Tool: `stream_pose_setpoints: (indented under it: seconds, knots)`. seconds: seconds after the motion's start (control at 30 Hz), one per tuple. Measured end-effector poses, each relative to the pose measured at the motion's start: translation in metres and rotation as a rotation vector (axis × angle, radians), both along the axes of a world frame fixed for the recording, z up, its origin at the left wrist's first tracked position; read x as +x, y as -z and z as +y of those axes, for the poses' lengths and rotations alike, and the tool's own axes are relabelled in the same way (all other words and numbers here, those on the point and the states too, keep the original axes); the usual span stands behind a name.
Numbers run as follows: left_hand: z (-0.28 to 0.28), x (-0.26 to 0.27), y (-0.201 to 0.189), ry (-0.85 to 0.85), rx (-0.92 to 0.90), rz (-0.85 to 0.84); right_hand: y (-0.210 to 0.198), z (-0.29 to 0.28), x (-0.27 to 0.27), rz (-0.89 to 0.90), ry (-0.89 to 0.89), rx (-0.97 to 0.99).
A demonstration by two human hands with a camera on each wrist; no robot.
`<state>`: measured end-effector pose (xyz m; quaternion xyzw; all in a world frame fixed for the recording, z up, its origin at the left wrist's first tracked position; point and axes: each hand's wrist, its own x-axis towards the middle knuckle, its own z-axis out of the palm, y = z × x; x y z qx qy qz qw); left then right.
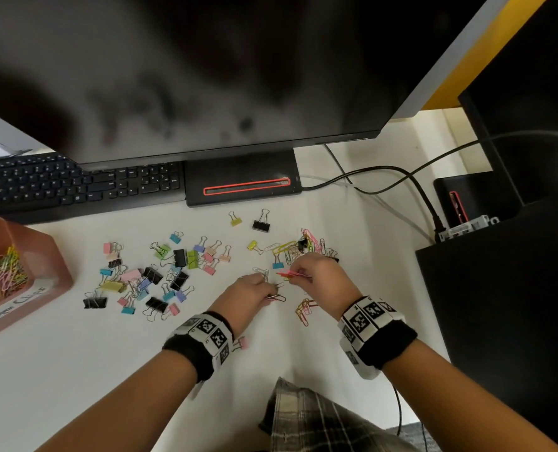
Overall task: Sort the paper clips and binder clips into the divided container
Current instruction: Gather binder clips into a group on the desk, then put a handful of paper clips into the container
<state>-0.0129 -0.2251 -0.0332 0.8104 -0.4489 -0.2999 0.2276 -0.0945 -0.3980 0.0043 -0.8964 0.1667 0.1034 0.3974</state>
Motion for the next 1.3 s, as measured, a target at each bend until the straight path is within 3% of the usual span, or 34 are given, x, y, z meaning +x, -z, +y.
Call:
stream_pose_setpoints:
  seconds: [0.13, 0.3, 0.53, 0.67, 0.8, 1.0, 1.17, 1.23, 1.3]
  knots:
    - [0.0, 0.002, 0.002, -0.111, 0.003, -0.031, 0.0, 0.005, 0.002, 0.022, 0.001, 0.007]
    - [0.008, 0.002, 0.0, -0.115, 0.172, -0.091, 0.001, 0.015, 0.005, 0.024, -0.009, -0.011]
    - [0.024, 0.004, 0.005, -0.171, 0.205, -0.064, -0.001, 0.04, 0.017, -0.017, -0.026, -0.043]
    - [0.047, 0.019, -0.012, -0.23, 0.135, 0.04, -0.007, 0.058, 0.027, -0.022, -0.029, -0.079]
    - [0.101, 0.042, -0.052, -0.446, 0.003, 0.069, -0.029, 0.089, 0.05, -0.066, -0.056, -0.089]
    - [0.227, 0.114, -0.121, -0.808, -0.039, -0.102, -0.072, 0.204, 0.148, -0.19, -0.183, 0.027]
    - [0.293, 0.174, -0.128, -1.018, 0.066, -0.105, -0.089, 0.309, 0.237, -0.222, -0.263, 0.045]
    - [0.304, 0.189, -0.119, -1.013, 0.083, -0.043, -0.087, 0.336, 0.259, -0.161, -0.251, 0.066]
    - [0.31, 0.195, -0.114, -0.881, 0.177, -0.076, -0.083, 0.346, 0.265, -0.125, -0.234, 0.087]
